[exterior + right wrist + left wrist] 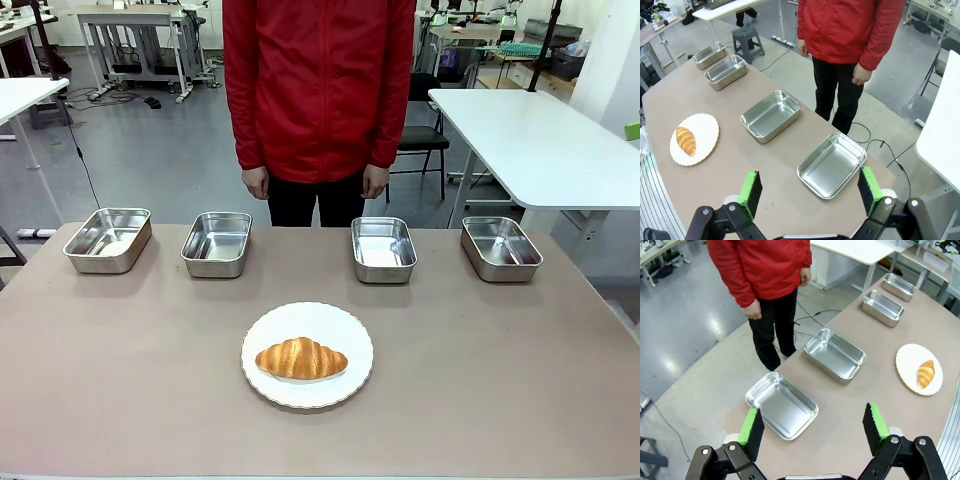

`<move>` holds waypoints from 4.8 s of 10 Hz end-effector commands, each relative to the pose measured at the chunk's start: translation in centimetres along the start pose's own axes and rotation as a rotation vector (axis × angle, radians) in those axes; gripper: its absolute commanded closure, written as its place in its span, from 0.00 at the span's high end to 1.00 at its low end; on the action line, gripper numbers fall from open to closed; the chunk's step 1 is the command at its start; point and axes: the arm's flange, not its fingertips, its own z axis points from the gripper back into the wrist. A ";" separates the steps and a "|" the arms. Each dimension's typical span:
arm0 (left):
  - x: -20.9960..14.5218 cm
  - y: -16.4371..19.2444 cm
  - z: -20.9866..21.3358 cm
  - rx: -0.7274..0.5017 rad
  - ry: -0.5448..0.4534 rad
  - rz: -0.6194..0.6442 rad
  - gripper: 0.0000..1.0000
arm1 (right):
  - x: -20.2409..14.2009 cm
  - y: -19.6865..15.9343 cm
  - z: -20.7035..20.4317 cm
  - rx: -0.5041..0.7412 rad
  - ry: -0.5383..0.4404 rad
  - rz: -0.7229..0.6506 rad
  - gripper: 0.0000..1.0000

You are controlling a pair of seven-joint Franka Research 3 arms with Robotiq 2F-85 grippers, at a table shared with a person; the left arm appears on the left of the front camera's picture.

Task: Place the bread in the container.
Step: Place the Butter Roll into the Airtight Container indicated by the human.

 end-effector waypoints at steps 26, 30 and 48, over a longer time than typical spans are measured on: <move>0.0 0.0 0.1 0.001 -0.002 0.001 1.00 | 0.0 0.0 0.0 0.004 -0.011 0.002 1.00; 0.0 0.0 0.1 0.001 -0.002 0.001 1.00 | 0.0 0.0 0.0 0.004 -0.011 0.002 1.00; 0.0 0.0 0.1 0.001 -0.002 0.001 1.00 | 0.0 0.0 0.0 0.004 -0.011 0.002 1.00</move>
